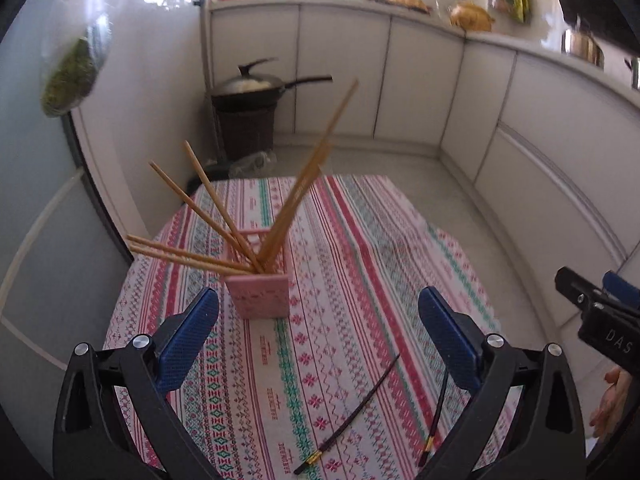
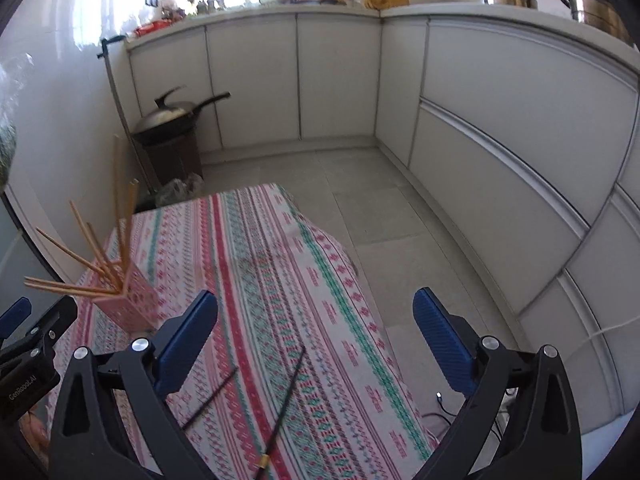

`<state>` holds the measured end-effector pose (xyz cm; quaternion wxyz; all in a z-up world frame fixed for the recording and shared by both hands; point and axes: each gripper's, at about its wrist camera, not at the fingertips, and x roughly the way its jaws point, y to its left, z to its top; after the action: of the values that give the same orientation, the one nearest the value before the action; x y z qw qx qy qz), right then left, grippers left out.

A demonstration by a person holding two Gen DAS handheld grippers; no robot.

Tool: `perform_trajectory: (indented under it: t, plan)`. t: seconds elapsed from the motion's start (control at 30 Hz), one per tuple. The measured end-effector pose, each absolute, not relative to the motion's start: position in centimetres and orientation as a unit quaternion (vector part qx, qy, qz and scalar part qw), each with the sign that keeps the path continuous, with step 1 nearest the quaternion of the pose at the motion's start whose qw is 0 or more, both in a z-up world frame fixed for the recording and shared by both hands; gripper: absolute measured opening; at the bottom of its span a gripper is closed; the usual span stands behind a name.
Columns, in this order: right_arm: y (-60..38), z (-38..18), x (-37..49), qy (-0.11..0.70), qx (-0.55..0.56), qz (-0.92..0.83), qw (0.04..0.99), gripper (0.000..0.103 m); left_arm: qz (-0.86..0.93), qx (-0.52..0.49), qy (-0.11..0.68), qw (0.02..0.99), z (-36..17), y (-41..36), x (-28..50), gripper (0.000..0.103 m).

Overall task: Organize utensils
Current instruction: 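Move both grippers to the black chopsticks and grasp one with the left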

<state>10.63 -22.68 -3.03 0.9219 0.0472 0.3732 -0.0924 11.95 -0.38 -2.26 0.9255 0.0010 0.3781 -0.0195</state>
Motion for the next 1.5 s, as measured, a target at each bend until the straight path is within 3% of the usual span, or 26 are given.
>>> perform_trajectory:
  t: [0.27, 0.43, 0.63, 0.83, 0.97, 1.07, 1.2, 1.33, 1.5]
  plan:
    - [-27.3, -9.2, 10.4, 0.484, 0.078, -0.117, 0.864, 0.096, -0.076, 0.074, 0.54, 0.835, -10.8, -4.5, 15.6, 0.096]
    - [-28.9, -9.8, 10.0, 0.5, 0.147, -0.095, 0.848, 0.096, -0.09, 0.109, 0.579, 0.803, -13.5, -6.3, 16.5, 0.096]
    - [-29.3, -10.1, 10.0, 0.504, 0.16, -0.103, 0.842, 0.096, -0.119, 0.106, 0.632, 0.758, -16.6, -8.0, 18.5, 0.096]
    - [-29.6, -10.7, 10.3, 0.515, 0.17, -0.099, 0.835, 0.096, -0.123, 0.133, 0.638, 0.749, -18.6, -9.9, 19.5, 0.094]
    - [-29.8, -11.1, 10.4, 0.523, 0.186, -0.093, 0.827, 0.096, -0.133, 0.131, 0.652, 0.735, -19.9, -10.7, 20.0, 0.059]
    - [-29.8, -11.3, 10.4, 0.525, 0.188, -0.092, 0.825, 0.096, -0.135, 0.131, 0.649, 0.737, -20.4, -10.8, 20.4, 0.055]
    - [-29.7, -11.5, 10.5, 0.528, 0.188, -0.091, 0.823, 0.096, -0.139, 0.136, 0.644, 0.74, -20.4, -11.3, 20.6, 0.04]
    - [-29.6, -11.8, 10.7, 0.533, 0.188, -0.088, 0.82, 0.096, -0.142, 0.136, 0.639, 0.743, -20.5, -11.4, 20.9, 0.034]
    - [-29.6, -12.4, 10.9, 0.54, 0.194, -0.087, 0.815, 0.096, -0.154, 0.143, 0.631, 0.747, -20.1, -11.0, 19.4, 0.011]
